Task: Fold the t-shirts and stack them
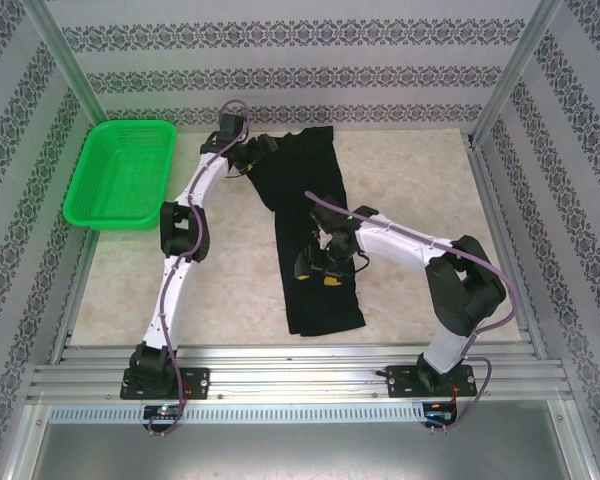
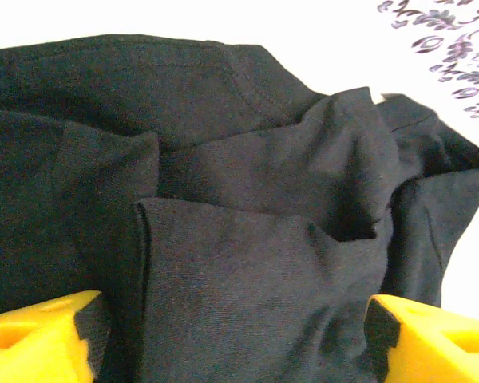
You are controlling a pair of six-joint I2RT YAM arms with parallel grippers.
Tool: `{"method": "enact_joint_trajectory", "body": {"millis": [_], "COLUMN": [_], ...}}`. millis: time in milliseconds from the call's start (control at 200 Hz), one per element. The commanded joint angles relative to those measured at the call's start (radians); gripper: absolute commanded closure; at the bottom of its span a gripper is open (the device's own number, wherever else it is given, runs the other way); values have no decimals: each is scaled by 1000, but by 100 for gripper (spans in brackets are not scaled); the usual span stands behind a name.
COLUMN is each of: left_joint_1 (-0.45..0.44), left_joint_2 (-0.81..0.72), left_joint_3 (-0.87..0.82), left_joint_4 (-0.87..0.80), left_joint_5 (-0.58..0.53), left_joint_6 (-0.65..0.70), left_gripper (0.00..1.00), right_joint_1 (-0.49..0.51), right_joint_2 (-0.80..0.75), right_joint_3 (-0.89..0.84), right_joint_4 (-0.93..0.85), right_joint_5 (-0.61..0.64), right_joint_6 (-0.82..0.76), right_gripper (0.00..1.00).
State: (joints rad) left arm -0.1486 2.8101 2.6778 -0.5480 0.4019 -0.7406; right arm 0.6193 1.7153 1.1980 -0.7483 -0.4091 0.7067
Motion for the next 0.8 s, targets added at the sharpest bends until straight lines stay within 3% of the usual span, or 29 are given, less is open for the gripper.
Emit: {"method": "enact_joint_trajectory", "body": {"millis": [0,235,415,614,794], "left_joint_1": [6,5,-33,-87,-121], "left_joint_2": [-39,-306,-436,-410,-303], "left_joint_3": [15,-175,-336,-423,-339], "left_joint_4": [-4,-185,-278,-226,-180], "left_joint_5": [36,-153,-256,-242,-226], "left_joint_6": [-13,122,157,109,55], "left_gripper": [14,12,14,31,67], "right_joint_1": [-65,-186,-252,-243,-185], "right_joint_2": [-40,75,84,67,37], "right_joint_3": [66,249,254,178,79], "right_joint_4": [-78,-66,-18,32,117], "right_joint_5": [35,111,95,61,25], "right_joint_6": [-63,-147,-147,-143,-104], "right_gripper": [28,28,28,29,30]}}
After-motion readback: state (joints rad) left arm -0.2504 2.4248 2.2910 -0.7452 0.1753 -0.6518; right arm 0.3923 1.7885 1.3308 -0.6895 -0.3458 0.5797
